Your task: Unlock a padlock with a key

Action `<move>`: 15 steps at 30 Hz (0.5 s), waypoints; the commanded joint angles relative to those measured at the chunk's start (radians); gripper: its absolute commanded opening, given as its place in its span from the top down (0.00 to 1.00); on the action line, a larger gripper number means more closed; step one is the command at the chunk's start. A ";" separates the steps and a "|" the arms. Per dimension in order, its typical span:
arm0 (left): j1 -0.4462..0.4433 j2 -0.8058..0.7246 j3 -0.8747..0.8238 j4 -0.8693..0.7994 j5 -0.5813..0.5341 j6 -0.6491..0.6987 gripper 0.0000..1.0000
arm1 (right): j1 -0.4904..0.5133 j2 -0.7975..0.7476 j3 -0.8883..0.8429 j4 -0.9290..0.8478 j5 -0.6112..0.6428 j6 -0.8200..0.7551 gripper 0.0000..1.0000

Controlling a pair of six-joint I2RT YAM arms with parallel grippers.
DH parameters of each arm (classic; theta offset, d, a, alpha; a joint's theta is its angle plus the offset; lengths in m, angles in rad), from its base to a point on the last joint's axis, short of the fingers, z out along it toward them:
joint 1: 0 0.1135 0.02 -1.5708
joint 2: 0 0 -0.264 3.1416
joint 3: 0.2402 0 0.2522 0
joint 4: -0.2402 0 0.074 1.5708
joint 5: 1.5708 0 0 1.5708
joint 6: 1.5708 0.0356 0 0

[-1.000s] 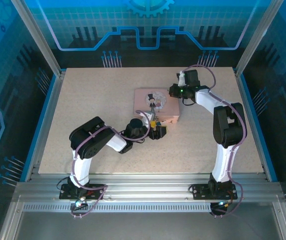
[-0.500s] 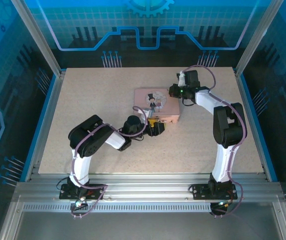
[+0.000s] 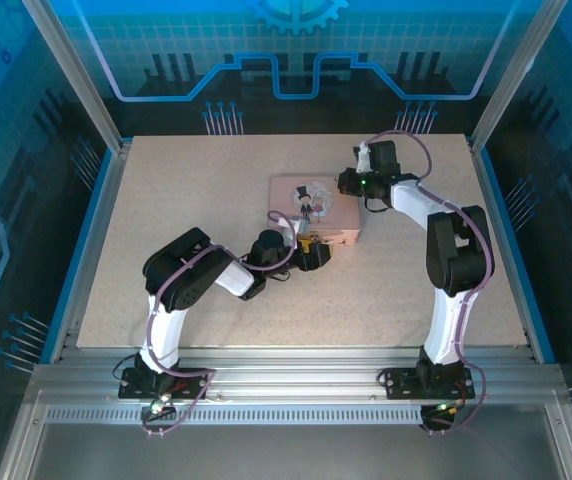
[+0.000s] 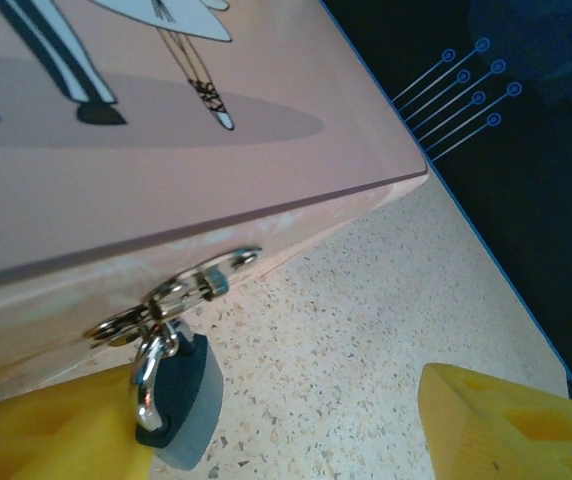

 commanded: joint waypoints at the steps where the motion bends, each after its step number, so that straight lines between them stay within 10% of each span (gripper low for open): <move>1: 0.012 0.015 0.024 -0.009 0.005 -0.017 0.40 | 0.014 -0.036 -0.028 -0.044 -0.015 -0.012 1.00; 15: 0.036 0.030 0.038 -0.040 0.022 -0.027 0.67 | 0.012 -0.058 -0.051 -0.039 -0.013 -0.012 1.00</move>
